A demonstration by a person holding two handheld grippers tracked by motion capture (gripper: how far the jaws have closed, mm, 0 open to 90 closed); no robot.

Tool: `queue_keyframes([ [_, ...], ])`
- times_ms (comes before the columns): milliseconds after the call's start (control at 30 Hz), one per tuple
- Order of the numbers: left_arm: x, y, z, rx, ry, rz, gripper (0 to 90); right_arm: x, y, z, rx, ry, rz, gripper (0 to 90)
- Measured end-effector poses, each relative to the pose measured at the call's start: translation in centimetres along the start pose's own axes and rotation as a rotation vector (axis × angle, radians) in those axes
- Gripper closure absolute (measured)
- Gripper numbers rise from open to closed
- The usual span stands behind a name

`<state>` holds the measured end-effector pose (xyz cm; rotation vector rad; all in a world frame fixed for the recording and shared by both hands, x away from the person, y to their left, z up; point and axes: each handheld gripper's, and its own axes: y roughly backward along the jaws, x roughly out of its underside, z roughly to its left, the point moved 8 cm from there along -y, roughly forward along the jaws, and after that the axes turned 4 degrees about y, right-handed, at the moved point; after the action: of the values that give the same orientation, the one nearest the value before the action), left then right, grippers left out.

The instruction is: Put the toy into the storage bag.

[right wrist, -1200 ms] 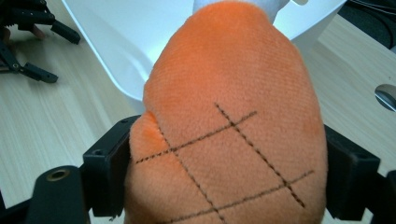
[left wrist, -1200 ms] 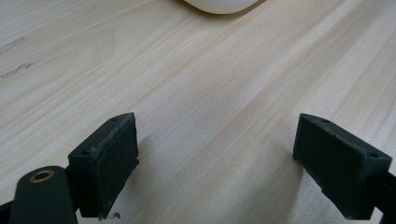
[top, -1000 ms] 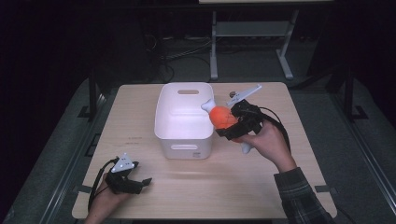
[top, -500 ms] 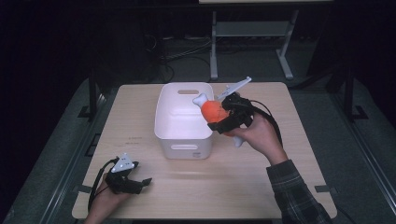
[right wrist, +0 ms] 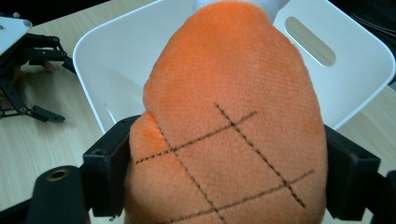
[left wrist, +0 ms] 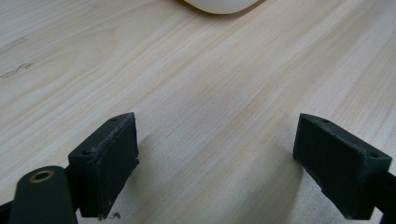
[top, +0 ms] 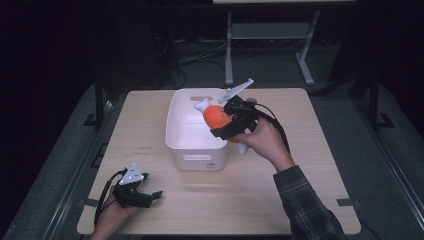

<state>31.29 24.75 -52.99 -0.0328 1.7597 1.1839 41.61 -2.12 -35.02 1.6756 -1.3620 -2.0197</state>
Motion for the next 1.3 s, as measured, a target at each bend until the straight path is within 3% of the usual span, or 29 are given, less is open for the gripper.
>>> queue_keyframes([
  [1033,0.0,0.0,0.0,-0.001,-0.002,0.001,13.1,-4.3,-5.2,1.1,-0.035,0.052,0.048,18.3],
  [1300,0.0,0.0,0.0,0.000,-0.002,0.002,13.1,-4.7,-6.4,1.3,-0.047,0.060,0.064,18.2],
])
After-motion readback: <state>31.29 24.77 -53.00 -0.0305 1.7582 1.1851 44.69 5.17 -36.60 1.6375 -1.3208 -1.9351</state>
